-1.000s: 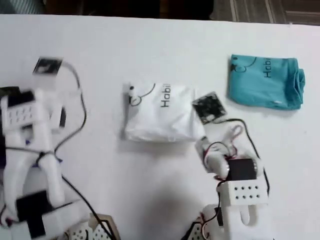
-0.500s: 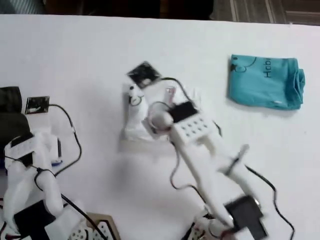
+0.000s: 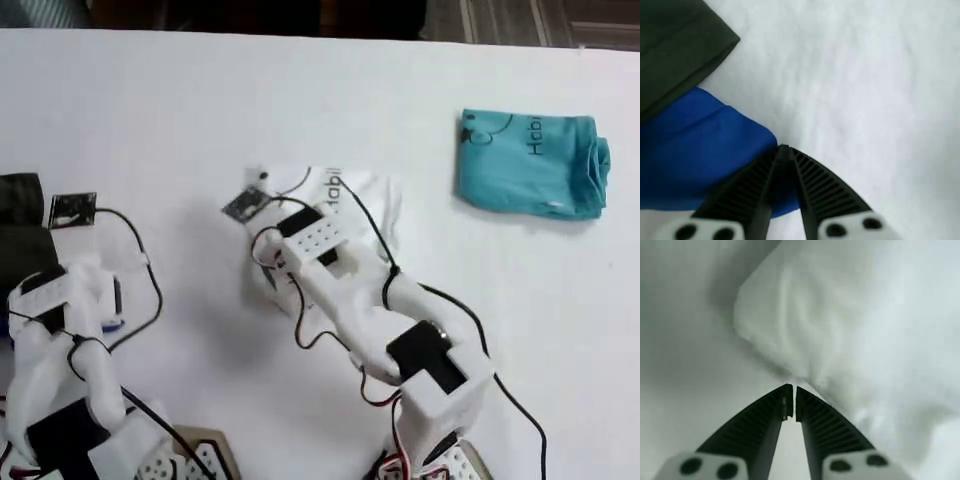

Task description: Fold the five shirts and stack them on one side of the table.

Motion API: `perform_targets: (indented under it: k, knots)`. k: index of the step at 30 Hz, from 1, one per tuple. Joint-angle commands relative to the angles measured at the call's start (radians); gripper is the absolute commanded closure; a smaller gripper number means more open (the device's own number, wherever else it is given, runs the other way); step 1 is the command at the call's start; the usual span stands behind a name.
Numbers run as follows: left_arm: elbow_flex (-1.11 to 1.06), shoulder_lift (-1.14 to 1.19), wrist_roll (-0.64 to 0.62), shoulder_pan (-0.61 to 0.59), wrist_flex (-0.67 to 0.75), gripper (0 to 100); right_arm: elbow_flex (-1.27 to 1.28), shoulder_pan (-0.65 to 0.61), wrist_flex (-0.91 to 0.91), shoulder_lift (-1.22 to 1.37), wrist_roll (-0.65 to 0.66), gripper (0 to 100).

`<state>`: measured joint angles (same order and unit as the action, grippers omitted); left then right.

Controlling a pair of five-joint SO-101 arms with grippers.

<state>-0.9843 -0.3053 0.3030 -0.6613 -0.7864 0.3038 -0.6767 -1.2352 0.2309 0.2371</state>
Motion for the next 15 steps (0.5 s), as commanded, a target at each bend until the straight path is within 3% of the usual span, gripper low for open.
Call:
perform_targets:
  k: [1,4,9,15]
  knots:
    - [0.018,-0.006,-0.124,-0.003,0.038,97,-0.046,0.022,-0.053,-0.036,0.003,97.9]
    - [0.019,-0.005,-0.209,-0.003,0.081,97,-0.046,0.071,-0.061,-0.147,0.005,97.9]
    - [0.016,-0.003,-0.218,-0.003,0.097,97,-0.028,0.248,-0.008,-0.348,0.005,97.9]
    - [0.016,-0.002,-0.218,-0.003,0.097,97,0.115,0.386,0.116,-0.291,0.003,97.9]
